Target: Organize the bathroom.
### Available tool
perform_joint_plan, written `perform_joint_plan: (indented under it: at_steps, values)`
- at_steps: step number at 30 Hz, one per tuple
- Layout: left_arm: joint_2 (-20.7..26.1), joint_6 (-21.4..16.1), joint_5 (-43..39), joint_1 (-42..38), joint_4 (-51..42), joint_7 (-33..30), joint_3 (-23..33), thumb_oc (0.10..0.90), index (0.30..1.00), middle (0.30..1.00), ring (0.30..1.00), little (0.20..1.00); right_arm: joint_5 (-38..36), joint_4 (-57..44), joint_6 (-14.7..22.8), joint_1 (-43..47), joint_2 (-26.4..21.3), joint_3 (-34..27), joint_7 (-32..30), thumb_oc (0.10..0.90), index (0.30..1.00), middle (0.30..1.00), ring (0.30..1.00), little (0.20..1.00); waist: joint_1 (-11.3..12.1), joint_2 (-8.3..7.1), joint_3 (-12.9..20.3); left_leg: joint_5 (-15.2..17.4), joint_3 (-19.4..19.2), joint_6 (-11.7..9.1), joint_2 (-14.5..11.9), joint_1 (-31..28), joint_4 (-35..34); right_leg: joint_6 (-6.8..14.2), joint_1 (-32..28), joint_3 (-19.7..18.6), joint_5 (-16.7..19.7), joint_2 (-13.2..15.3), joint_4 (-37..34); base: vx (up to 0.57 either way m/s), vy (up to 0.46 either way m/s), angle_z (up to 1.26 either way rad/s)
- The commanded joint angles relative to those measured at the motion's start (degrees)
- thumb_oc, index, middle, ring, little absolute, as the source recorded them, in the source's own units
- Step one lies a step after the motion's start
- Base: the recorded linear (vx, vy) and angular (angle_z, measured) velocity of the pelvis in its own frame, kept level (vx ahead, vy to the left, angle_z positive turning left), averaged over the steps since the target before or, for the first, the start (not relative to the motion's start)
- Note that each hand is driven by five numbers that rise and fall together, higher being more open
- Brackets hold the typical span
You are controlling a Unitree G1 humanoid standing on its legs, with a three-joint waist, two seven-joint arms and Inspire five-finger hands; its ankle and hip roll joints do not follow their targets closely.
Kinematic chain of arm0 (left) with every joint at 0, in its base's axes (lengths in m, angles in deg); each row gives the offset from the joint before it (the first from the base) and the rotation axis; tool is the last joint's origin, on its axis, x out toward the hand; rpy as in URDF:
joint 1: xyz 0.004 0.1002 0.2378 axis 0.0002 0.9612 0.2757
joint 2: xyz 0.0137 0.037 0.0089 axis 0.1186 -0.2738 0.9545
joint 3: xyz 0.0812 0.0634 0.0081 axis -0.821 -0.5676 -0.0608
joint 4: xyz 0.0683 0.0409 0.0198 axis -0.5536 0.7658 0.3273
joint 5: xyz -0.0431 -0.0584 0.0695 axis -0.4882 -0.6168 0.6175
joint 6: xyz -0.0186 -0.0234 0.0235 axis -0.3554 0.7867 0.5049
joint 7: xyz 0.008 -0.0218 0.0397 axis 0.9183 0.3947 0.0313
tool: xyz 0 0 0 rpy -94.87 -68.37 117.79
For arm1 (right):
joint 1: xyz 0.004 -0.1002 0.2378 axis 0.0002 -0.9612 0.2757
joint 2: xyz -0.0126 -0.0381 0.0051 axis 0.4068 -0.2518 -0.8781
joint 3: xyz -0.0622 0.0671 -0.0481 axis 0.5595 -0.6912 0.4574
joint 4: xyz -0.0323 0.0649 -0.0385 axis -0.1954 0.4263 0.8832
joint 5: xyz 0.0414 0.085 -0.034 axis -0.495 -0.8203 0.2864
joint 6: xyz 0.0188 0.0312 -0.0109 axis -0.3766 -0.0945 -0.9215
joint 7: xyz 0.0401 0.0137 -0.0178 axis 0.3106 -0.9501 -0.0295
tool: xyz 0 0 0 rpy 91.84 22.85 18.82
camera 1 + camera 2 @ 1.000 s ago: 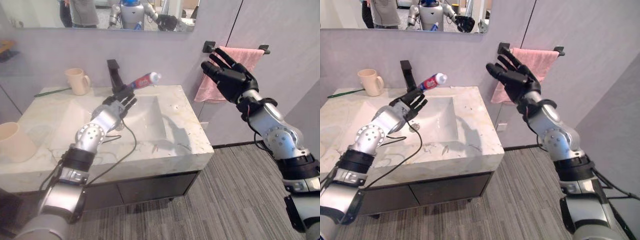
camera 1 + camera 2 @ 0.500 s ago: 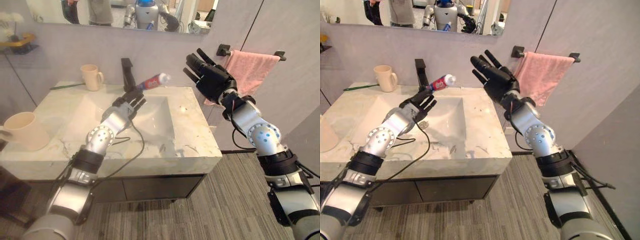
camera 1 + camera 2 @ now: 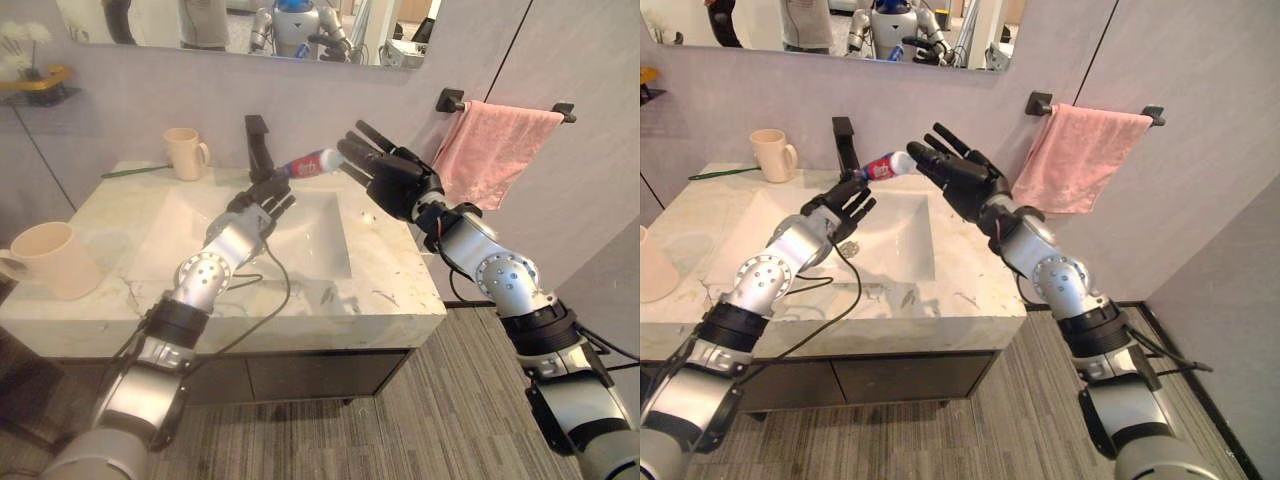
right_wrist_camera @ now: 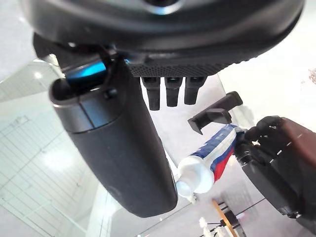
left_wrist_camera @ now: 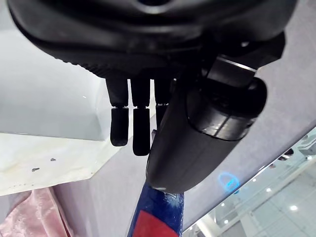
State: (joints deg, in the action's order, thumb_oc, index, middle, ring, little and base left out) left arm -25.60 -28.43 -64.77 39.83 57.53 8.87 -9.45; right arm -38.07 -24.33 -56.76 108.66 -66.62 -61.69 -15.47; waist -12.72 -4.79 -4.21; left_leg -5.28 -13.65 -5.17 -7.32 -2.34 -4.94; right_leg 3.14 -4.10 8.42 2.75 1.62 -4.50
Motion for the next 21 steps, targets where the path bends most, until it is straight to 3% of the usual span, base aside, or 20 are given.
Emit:
perform_joint_plan:
  at_steps: [1, 21]
  values:
    - [2.2, -5.3, 2.0, -7.9, -6.0, 5.7, -0.3, 0.400, 0.300, 0.300, 0.300, 0.300, 1.8, -2.7, 3.8, 3.3, 0.1, -3.7, 4.3, 0.800, 0.900, 0.900, 0.900, 0.900, 1.4, 0.90, 7.3, 1.1, -3.6, -0.2, -3.2, 0.0, 0.3, 4.6, 1.9, 4.3, -5.1, 0.5, 5.9, 0.00, 0.000, 0.00]
    - [3.1, -8.0, 5.3, -7.0, -7.0, 2.1, 1.8, 0.400, 0.300, 0.300, 0.300, 0.300, 1.7, -9.9, 2.2, 0.4, -2.8, -6.1, 9.7, 0.800, 0.900, 0.900, 0.900, 0.900, 0.2, 0.36, 7.4, 1.0, -4.6, -0.6, -3.8, 0.0, 0.2, 4.7, 2.1, 3.6, -4.9, 0.2, 5.5, 0.00, 0.000, 0.00]
